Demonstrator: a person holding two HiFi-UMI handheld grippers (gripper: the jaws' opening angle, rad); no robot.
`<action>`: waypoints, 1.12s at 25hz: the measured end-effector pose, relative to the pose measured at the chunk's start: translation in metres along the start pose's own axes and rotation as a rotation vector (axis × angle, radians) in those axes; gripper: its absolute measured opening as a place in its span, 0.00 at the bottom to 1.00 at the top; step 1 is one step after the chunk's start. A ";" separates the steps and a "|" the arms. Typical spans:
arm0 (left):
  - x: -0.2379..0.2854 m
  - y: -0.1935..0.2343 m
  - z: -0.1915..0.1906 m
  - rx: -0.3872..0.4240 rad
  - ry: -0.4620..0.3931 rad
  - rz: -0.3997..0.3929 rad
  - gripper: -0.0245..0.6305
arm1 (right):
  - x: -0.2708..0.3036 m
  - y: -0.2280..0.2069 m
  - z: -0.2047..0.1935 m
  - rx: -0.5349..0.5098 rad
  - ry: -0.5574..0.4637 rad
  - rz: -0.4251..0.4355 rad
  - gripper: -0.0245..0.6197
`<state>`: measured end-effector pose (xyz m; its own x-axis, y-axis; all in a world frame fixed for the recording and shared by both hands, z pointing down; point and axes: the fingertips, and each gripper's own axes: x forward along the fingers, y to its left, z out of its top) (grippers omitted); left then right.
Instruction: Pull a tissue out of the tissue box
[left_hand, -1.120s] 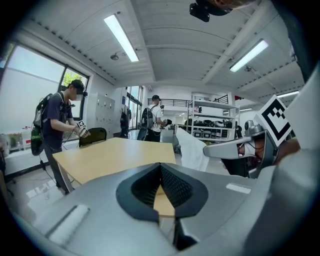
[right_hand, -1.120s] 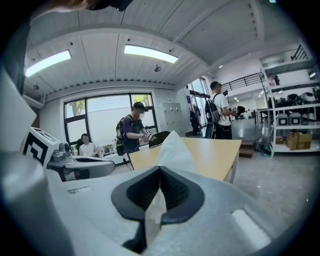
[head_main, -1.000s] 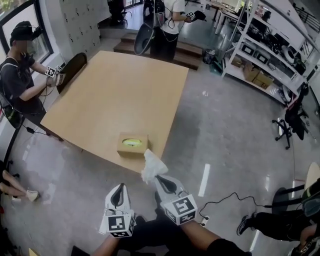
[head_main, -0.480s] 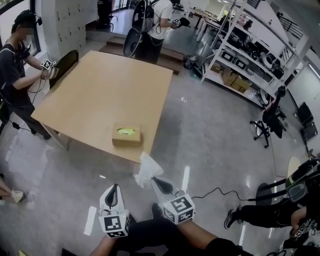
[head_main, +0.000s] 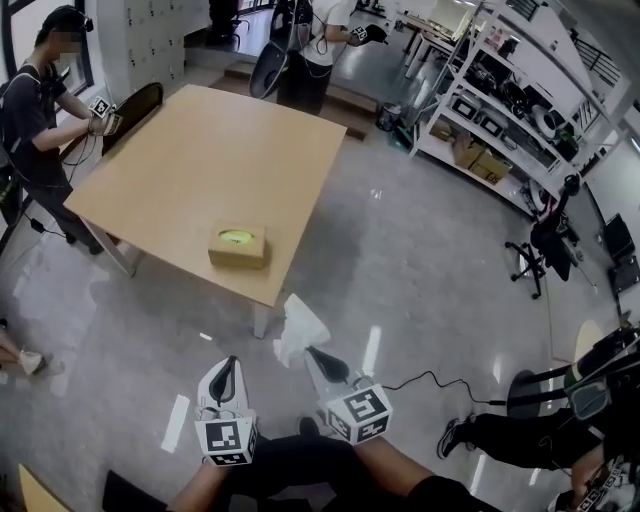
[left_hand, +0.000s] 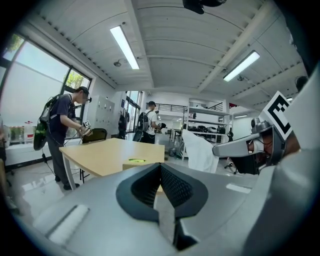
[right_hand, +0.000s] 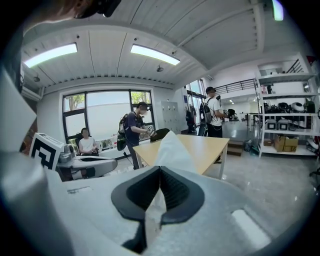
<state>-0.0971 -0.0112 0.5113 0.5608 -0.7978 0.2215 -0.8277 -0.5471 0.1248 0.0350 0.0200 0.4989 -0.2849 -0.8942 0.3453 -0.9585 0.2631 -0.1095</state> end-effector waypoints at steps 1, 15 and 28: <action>-0.002 -0.011 0.000 0.004 -0.001 -0.001 0.07 | -0.006 -0.004 -0.001 0.001 -0.003 0.007 0.03; -0.047 -0.117 -0.021 0.039 -0.008 0.128 0.07 | -0.086 -0.041 -0.032 -0.030 -0.029 0.156 0.03; -0.075 -0.123 -0.024 0.042 -0.011 0.184 0.07 | -0.116 -0.017 -0.041 -0.054 -0.028 0.209 0.03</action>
<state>-0.0383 0.1220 0.5028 0.4001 -0.8882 0.2261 -0.9150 -0.4013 0.0426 0.0844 0.1341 0.4991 -0.4783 -0.8273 0.2945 -0.8776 0.4625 -0.1260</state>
